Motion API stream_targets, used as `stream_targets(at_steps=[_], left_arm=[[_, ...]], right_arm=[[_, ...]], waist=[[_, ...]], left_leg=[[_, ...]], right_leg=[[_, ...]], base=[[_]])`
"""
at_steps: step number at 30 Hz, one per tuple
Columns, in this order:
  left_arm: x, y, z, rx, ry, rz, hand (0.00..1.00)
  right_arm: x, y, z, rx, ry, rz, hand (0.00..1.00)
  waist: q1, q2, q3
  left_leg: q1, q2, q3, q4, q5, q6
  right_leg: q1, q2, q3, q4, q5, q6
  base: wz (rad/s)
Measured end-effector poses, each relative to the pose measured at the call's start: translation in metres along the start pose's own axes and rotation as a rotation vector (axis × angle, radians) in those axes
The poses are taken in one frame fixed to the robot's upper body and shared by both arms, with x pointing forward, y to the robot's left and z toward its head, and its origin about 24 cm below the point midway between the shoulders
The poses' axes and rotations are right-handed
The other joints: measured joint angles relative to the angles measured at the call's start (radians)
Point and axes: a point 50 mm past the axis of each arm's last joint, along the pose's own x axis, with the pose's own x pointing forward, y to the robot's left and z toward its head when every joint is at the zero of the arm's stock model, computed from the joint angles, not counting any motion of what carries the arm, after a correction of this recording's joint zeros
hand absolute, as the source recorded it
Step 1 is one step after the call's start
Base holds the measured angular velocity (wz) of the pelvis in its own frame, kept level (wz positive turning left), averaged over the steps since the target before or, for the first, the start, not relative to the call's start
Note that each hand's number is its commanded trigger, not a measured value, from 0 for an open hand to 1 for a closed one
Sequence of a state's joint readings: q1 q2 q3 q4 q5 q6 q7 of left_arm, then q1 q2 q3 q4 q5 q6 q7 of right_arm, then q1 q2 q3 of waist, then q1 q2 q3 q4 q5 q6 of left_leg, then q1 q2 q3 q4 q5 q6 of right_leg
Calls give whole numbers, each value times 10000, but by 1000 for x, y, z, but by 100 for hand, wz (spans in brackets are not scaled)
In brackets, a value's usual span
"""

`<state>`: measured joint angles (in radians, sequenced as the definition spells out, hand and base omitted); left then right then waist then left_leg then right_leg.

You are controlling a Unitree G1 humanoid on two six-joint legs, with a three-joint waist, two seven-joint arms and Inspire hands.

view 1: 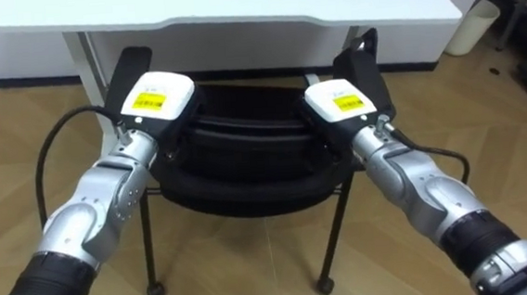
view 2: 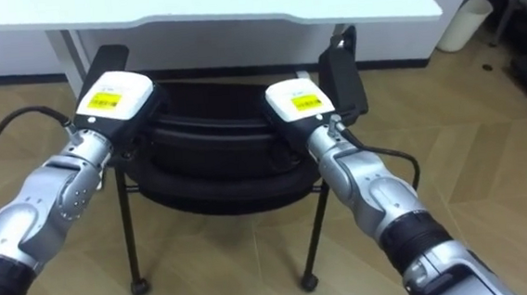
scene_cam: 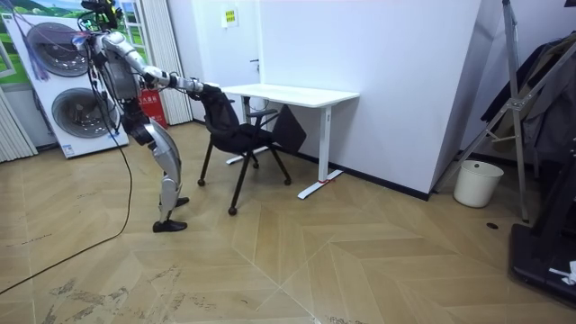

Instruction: Push chair

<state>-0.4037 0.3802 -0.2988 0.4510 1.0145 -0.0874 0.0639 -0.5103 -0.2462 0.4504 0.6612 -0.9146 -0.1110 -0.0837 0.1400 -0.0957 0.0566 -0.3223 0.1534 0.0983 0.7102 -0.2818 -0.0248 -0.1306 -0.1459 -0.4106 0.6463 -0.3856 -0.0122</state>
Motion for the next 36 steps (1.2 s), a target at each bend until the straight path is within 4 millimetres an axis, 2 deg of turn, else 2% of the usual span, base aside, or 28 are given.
stream_targets(at_steps=[2,3,4,5,6,7,8,9,10,11,12,13,14,16,17,18,19,20,21,22,23,24,25,26,27,30,33,36], left_arm=[[0,-1,0,-14,25,18,100],[0,-1,1,-31,53,45,100],[0,-2,2,-65,74,28,100],[0,-3,2,-46,97,-15,100],[-1,-8,3,-132,156,-189,100],[-2,-16,5,-245,199,-466,100],[-3,-19,5,-373,257,-592,100],[-4,-27,8,-552,274,-814,100],[-7,-32,10,-660,329,-917,100],[-9,-34,10,-685,362,-916,100],[-11,-37,10,-757,426,-890,100],[-12,-39,10,-817,487,-939,100],[-13,-40,10,-837,500,-968,100],[-13,-40,10,-911,502,-835,100],[-13,-39,10,-928,488,-763,100],[-13,-38,11,-940,467,-671,100],[-14,-38,11,-958,476,-655,100],[-15,-37,12,-974,486,-637,100],[-18,-38,12,-979,487,-644,100],[-22,-37,12,-935,457,-598,100],[-24,-36,11,-891,435,-547,100],[-27,-34,11,-795,417,-451,100],[-27,-34,12,-793,482,-460,100],[-27,-33,12,-804,490,-467,100],[-26,-30,12,-804,526,-426,100],[-27,-27,10,-850,582,-460,100],[-32,-27,9,-924,659,-461,100],[-33,-27,12,-960,539,-535,100]], right_arm=[[0,-1,1,-7,-25,-3,100],[1,-2,1,-24,-28,17,100],[1,-2,1,-26,-28,52,100],[1,-1,1,-10,-19,93,100],[1,4,1,6,30,258,100],[0,9,-1,19,70,497,100],[-1,12,-2,27,89,630,100],[-3,18,-1,50,-2,835,100],[-5,21,-2,73,12,959,100],[-6,21,-3,33,21,1020,100],[-5,22,-2,-77,-30,1075,100],[-5,22,-1,-116,-114,1097,100],[-6,22,-3,-163,-118,1105,100],[-6,19,-3,-281,-264,994,100],[-7,18,-3,-303,-284,948,100],[-7,16,-5,-359,-240,837,100],[-8,17,-5,-359,-242,825,100],[-8,17,-5,-363,-257,797,100],[-11,18,-5,-342,-247,746,100],[-14,19,-3,-280,-302,665,100],[-15,20,-3,-261,-311,615,100],[-17,20,-2,-229,-290,537,100],[-17,20,-1,-213,-251,508,100],[-17,19,-1,-254,-245,463,100],[-17,17,-1,-274,-209,376,100],[-17,14,2,-292,-227,275,100],[-17,12,5,-369,-352,325,100],[-22,13,1,-426,-350,379,100]], waist=[[-62,48,-17],[-102,78,-36],[-152,108,-57],[-151,113,-60],[-102,105,-60],[-78,88,-37],[-70,105,-41],[-64,169,14],[-64,262,105],[-25,236,162],[-52,169,224],[-79,165,237],[-82,180,248],[-69,265,219],[-64,314,192],[-38,382,174],[14,489,103],[26,537,59],[25,521,-47],[20,474,-140],[-10,404,-172],[-10,218,-188],[-12,185,-216],[-12,219,-231],[-76,228,-225],[-173,212,-242],[-169,169,-268],[-212,1,-376]], left_leg=[[-89,61,-148,249,44,-104],[-466,152,-258,919,266,-190],[-1178,303,-504,2168,922,-224],[-1577,349,-616,2799,1474,-201],[-2299,353,-889,3820,3030,-277],[-2932,226,-1119,4557,5128,-168],[-3266,156,-1232,4949,6099,-185],[-3918,-68,-1312,6438,6261,-107],[-4429,-312,-1197,7989,5472,169],[-4611,-403,-1007,8503,5125,264],[-4924,-645,-541,8855,4628,315],[-5087,-803,-105,8632,4290,325],[-5074,-813,58,8332,4152,308],[-4472,-811,317,5952,3981,140],[-4238,-825,337,5142,3986,133],[-3548,-825,344,3441,3985,135],[-2716,-856,256,1662,4004,107],[-2338,-952,174,787,4009,100],[-1630,-1028,14,-737,4014,93],[-1087,-1179,-29,-1666,3869,121],[-885,-1268,-42,-1884,3566,64],[-568,-1466,-70,-2077,3255,144],[-490,-1523,-2,-2080,3009,176],[-488,-1528,14,-2089,2824,285],[-507,-1589,16,-2072,2671,532],[-509,-1672,170,-1861,2376,983],[-437,-1699,449,-1673,2050,1088],[-380,-1976,502,-1510,1734,1161]], right_leg=[[34,150,-52,24,-142,-113],[-17,280,-12,195,-299,-238],[-33,446,41,372,-458,-392],[-4,447,89,448,-532,-468],[174,472,63,511,-639,-599],[470,441,13,441,-677,-690],[665,406,-37,421,-698,-741],[1029,258,-337,490,-759,-864],[1351,214,-369,468,-812,-933],[1448,167,-351,429,-816,-941],[1576,67,-321,307,-799,-921],[1610,-40,-319,245,-789,-910],[1624,-50,-298,213,-786,-903],[1551,84,-253,120,-789,-875],[1489,141,-247,135,-806,-886],[1465,307,-127,141,-855,-829],[1462,436,-4,139,-922,-784],[1467,458,-5,147,-982,-782],[1463,476,73,159,-1099,-725],[1468,462,234,183,-1246,-614],[1475,417,349,201,-1307,-514],[1458,301,520,206,-1394,-300],[1518,259,643,90,-1392,-106],[1514,266,669,48,-1362,-30],[1515,270,677,-28,-1323,49],[1571,160,849,-69,-1387,191],[1626,-30,1103,-86,-1470,304],[1773,-352,1063,-39,-1616,469]], base=[[19],[30],[26],[17],[14],[15],[22],[19],[10],[0],[-5],[0],[0],[-3],[-9],[-20],[-23],[-26],[-22],[-21],[-17],[-21],[-23],[-21],[-10],[-10],[-20],[-4]])
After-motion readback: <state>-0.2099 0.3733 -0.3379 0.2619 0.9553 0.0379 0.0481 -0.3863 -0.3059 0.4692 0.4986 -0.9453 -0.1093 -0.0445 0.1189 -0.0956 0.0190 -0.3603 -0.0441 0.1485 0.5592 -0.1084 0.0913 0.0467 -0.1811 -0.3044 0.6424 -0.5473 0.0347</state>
